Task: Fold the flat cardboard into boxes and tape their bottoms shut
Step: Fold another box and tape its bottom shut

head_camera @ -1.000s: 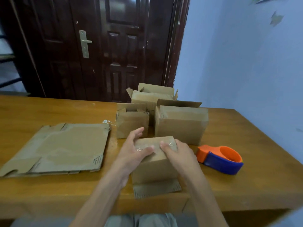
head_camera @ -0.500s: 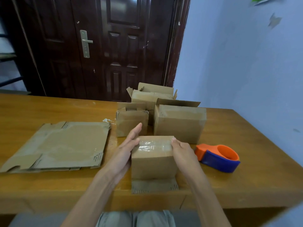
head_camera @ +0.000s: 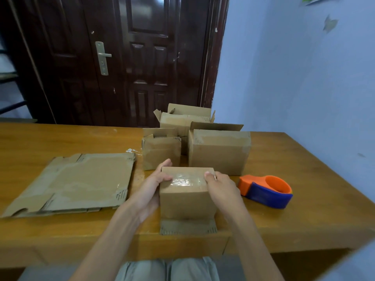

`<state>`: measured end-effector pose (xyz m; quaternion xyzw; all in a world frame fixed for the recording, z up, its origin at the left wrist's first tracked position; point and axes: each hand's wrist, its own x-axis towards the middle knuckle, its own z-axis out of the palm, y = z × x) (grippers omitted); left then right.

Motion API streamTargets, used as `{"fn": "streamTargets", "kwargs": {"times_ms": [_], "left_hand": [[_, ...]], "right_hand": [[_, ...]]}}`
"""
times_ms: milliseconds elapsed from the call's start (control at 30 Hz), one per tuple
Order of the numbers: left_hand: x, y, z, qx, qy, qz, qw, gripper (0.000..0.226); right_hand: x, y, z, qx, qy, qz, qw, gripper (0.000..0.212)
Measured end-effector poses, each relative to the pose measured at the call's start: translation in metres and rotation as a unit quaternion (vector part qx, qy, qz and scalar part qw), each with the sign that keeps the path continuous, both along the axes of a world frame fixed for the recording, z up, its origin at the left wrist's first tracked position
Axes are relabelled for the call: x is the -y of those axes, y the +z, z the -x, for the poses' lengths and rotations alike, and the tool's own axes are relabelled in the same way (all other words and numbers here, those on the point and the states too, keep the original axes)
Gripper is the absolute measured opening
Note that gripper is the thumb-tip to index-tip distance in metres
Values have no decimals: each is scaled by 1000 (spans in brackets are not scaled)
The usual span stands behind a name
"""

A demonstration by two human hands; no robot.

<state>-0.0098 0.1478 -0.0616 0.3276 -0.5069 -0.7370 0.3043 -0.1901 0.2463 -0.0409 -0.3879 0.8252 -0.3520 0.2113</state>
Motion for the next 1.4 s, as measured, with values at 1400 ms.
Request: {"fn": "streamTargets", "kwargs": {"times_ms": [1400], "left_hand": [[-28,-35,-16,115,89,411,900,79]], "right_hand": [[45,16,-15,136,170,35,975,47]]}}
